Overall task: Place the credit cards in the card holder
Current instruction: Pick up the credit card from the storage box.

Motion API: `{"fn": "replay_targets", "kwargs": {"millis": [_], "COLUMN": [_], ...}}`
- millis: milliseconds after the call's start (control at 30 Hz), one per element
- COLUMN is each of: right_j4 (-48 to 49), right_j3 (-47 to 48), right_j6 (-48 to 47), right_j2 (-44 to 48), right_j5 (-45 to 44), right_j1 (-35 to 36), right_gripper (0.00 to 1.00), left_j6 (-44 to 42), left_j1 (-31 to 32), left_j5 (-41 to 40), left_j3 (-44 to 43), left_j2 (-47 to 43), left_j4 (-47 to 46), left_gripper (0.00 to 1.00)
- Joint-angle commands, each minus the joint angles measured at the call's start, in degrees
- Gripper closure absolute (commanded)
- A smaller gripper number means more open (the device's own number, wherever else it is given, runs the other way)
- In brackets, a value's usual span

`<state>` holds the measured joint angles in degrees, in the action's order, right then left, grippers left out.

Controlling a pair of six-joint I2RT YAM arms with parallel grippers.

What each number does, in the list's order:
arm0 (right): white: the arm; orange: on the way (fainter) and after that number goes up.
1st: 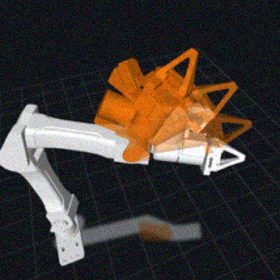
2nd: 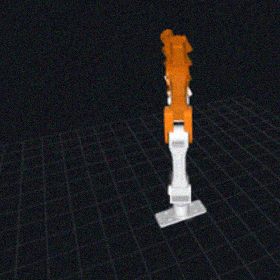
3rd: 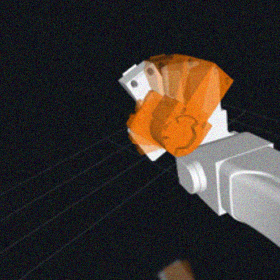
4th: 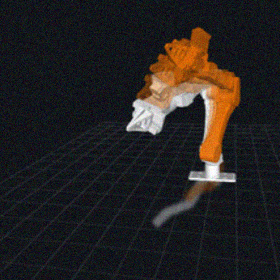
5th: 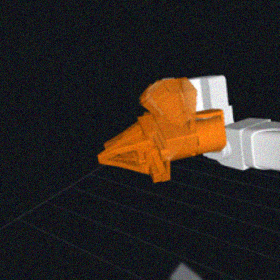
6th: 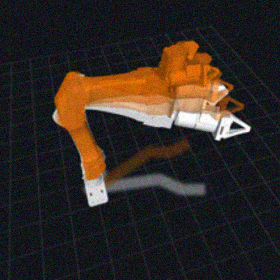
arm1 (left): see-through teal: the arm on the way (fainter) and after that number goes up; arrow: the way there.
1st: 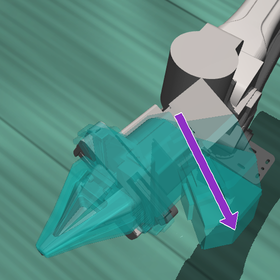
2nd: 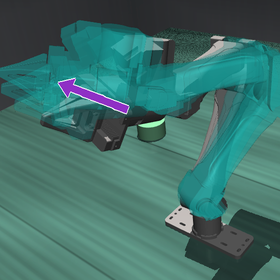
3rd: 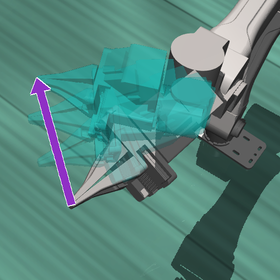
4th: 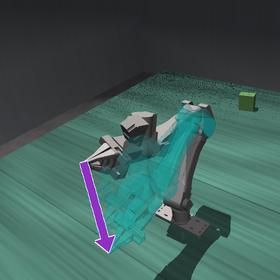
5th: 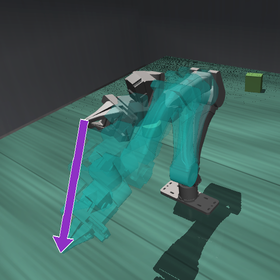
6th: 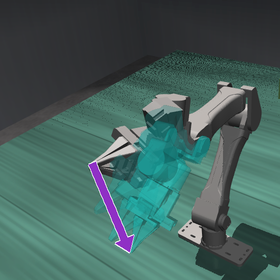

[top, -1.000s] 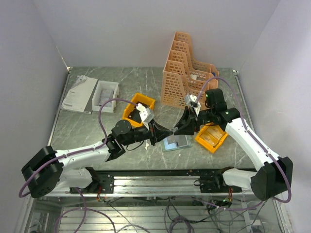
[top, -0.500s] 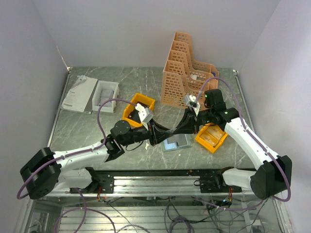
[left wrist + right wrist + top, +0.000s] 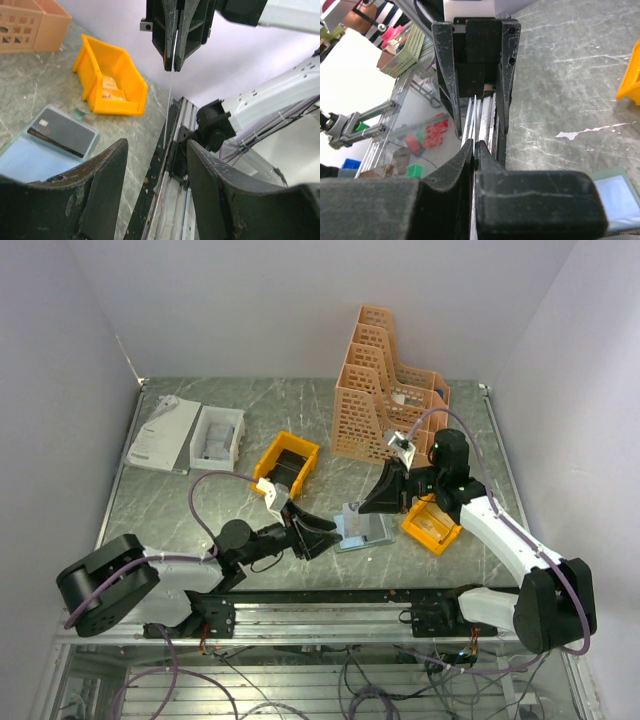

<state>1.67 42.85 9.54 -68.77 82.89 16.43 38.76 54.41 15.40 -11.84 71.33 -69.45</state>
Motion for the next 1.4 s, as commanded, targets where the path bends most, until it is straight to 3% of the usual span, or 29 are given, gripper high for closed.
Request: {"fn": "replay_targets", "kwargs": {"millis": [0, 100, 433, 700, 733, 833, 867, 1067, 1167, 1367], "right_j4": [11.9, 18.5, 20.0, 19.6, 19.5, 18.7, 18.0, 1.6, -1.6, 2.1], "right_j3": [0.4, -1.6, -2.8, -3.3, -3.3, -3.2, -3.0, 1.3, 2.5, 3.0], "right_j6": [11.3, 17.9, 19.5, 18.4, 18.4, 17.3, 16.4, 0.3, -3.1, 1.1], "right_j2": [0.1, 0.4, 0.4, 0.3, 0.2, 0.3, 0.3, 0.7, 0.8, 0.2], "right_j5": [-0.6, -0.8, -1.3, -1.5, -1.5, -1.4, -1.3, -1.1, -0.5, 2.0], "right_j1": [-1.2, -1.4, -1.4, -1.4, -1.4, -1.4, -1.4, -1.5, -1.6, -1.8], "right_gripper": [1.0, 1.0, 1.0, 1.0, 1.0, 1.0, 0.99, 0.69, 0.66, 0.65], "left_j6": [0.6, 1.0, 4.8, 5.3, 5.4, 5.2, 5.0, 1.6, 0.4, -1.6], "left_j1": [1.0, 1.0, 1.1, 1.4, 1.3, 1.4, 1.3, 0.2, -0.8, -3.0], "left_j5": [-5.2, -5.0, -3.1, -0.9, -0.6, 0.5, 0.7, 3.5, 6.3, 11.8], "left_j3": [-1.6, -2.9, -5.9, -8.4, -8.6, -8.9, -8.9, -8.2, -9.3, -12.6], "left_j2": [4.2, 6.8, 15.7, 16.7, 16.6, 16.5, 16.2, 8.5, 4.6, 1.2], "left_j4": [-15.9, -18.1, -26.2, -25.1, -24.9, -24.3, -23.8, -10.0, -1.3, 12.6], "left_gripper": [0.39, 0.42, 0.56, 0.63, 0.66, 0.92, 0.93, 0.93, 0.93, 0.93]}}
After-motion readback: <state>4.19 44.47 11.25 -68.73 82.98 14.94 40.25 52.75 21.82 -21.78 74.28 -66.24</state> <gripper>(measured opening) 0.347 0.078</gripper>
